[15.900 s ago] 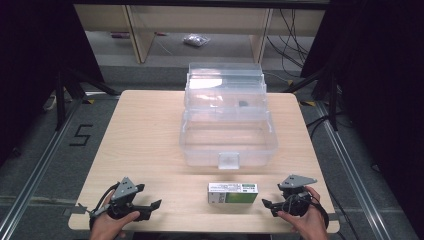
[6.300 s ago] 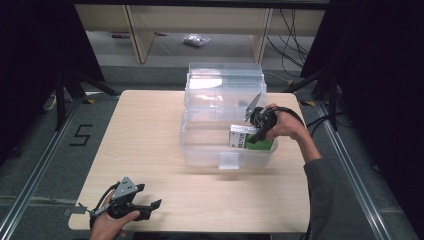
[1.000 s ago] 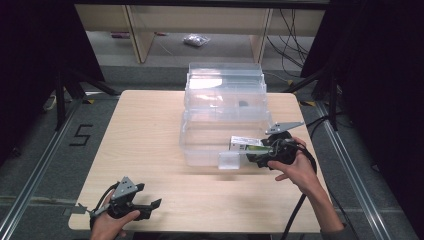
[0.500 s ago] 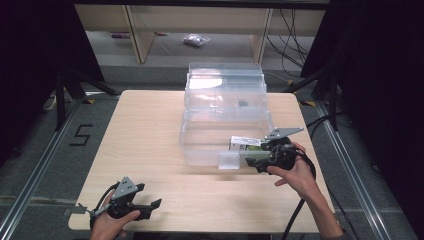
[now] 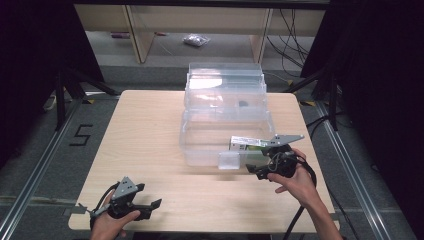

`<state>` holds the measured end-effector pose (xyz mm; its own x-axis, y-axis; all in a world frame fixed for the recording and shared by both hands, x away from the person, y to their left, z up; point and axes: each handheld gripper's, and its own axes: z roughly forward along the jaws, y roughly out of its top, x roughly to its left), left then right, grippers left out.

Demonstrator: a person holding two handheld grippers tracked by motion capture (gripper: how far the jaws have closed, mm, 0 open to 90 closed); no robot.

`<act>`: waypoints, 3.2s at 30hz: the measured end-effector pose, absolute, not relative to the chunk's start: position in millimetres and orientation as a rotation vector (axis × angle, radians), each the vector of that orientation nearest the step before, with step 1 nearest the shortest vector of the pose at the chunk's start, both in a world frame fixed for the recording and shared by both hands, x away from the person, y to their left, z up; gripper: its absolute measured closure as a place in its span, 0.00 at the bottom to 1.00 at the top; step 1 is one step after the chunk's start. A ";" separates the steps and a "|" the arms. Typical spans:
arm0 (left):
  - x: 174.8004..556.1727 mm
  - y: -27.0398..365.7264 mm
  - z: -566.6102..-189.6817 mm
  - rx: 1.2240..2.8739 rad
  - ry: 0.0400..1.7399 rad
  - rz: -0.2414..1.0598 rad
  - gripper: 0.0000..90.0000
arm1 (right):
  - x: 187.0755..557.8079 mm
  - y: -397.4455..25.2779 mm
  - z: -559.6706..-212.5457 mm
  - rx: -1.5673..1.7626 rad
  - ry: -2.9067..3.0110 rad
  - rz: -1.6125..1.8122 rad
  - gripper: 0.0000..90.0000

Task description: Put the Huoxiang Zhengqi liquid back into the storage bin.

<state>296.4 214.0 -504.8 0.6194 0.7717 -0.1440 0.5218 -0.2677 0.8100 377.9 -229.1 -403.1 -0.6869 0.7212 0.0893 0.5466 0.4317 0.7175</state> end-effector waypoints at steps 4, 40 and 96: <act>296.4 214.0 -504.8 1.944 1.024 0.351 0.17 | 374.0 -230.1 -405.7 1.102 2.473 1.106 0.21; 295.5 214.2 -503.7 1.943 1.023 0.350 0.17 | 348.6 -239.1 -442.4 1.154 2.460 1.181 0.22; 294.6 213.7 -504.0 1.949 1.027 0.358 0.17 | 318.0 -268.9 -486.0 1.305 2.385 1.079 0.18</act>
